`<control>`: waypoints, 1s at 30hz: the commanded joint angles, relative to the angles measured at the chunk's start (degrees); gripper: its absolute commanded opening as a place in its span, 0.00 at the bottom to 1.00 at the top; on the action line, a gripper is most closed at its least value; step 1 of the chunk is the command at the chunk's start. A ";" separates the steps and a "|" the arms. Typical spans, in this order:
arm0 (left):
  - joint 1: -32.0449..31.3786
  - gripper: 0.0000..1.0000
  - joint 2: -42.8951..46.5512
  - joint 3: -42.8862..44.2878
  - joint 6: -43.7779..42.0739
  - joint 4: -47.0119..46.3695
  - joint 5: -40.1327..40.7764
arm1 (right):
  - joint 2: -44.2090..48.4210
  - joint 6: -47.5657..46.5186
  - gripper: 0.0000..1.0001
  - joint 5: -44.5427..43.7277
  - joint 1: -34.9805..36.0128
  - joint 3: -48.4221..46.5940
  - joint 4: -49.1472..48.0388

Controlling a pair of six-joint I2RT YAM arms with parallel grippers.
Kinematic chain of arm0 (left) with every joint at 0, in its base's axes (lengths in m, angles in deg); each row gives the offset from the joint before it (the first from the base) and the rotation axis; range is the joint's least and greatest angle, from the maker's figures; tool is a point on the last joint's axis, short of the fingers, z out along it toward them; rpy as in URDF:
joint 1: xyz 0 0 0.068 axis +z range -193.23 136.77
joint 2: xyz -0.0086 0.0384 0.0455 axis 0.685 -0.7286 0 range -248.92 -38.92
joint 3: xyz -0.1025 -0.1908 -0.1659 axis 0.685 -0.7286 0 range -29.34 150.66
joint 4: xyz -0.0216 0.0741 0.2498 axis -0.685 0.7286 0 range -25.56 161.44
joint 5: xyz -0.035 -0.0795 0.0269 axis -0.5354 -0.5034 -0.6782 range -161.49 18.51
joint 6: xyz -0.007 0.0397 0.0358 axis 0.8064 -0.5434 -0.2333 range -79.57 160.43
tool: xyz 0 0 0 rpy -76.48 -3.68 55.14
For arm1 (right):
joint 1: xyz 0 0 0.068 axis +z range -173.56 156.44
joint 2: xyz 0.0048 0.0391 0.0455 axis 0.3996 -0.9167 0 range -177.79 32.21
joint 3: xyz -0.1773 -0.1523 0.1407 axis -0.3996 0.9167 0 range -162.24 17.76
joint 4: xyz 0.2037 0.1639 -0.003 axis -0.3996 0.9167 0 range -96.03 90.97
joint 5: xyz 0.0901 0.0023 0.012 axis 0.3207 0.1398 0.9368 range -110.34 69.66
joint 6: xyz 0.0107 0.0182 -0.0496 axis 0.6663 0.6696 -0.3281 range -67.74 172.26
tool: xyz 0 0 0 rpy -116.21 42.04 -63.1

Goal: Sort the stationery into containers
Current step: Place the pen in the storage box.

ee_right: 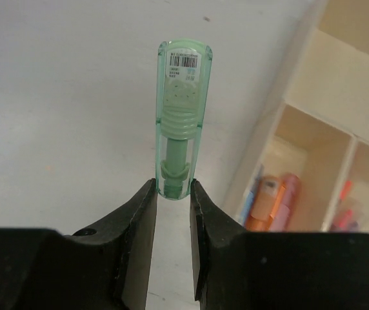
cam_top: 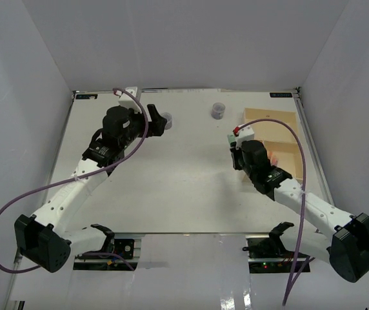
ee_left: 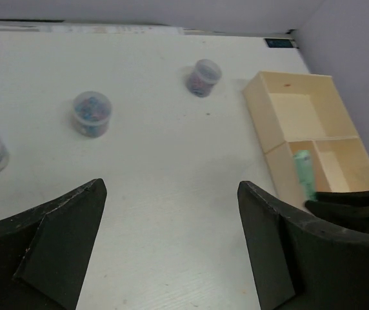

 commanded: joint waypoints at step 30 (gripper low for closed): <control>2.83 0.98 0.45 -11.30 -5.97 -0.87 13.57 | -5.01 1.57 0.75 9.57 -17.43 -13.56 6.43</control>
